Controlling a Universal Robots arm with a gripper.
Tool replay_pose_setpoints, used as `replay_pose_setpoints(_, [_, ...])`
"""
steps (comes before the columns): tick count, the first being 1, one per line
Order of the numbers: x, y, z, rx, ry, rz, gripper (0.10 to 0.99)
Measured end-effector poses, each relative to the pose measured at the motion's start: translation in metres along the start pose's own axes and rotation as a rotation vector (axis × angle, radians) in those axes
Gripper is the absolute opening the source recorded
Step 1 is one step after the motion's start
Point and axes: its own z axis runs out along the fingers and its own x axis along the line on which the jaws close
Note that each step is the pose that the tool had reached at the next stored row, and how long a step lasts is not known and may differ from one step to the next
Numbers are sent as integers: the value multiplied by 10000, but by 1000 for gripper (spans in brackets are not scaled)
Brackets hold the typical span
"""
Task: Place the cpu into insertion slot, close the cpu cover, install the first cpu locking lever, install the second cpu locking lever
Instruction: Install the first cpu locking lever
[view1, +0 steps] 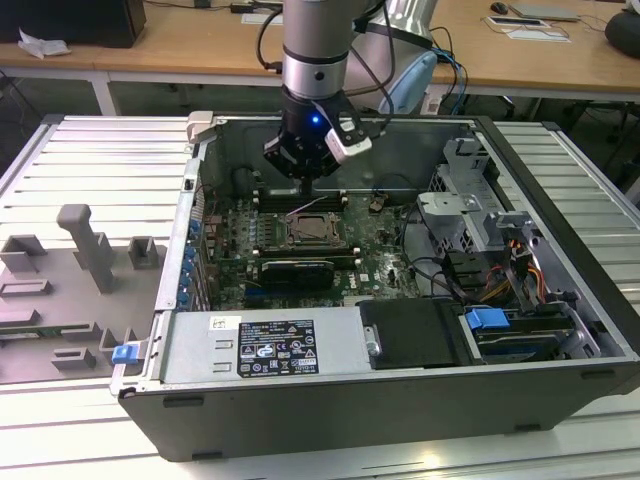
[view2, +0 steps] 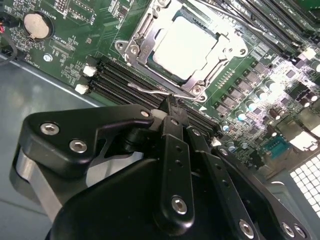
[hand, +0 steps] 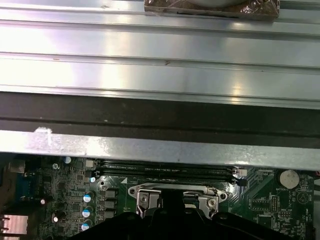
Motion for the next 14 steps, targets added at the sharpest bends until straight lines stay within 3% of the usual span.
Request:
replay_pose_setpoints(5, [-32,-5,46,-213,-14,58,106])
replay_pose_setpoints(9, [-73,4,120,-211,-6,-18,106])
replay_pose_setpoints(14, [-84,41,148,-211,-4,-50,106])
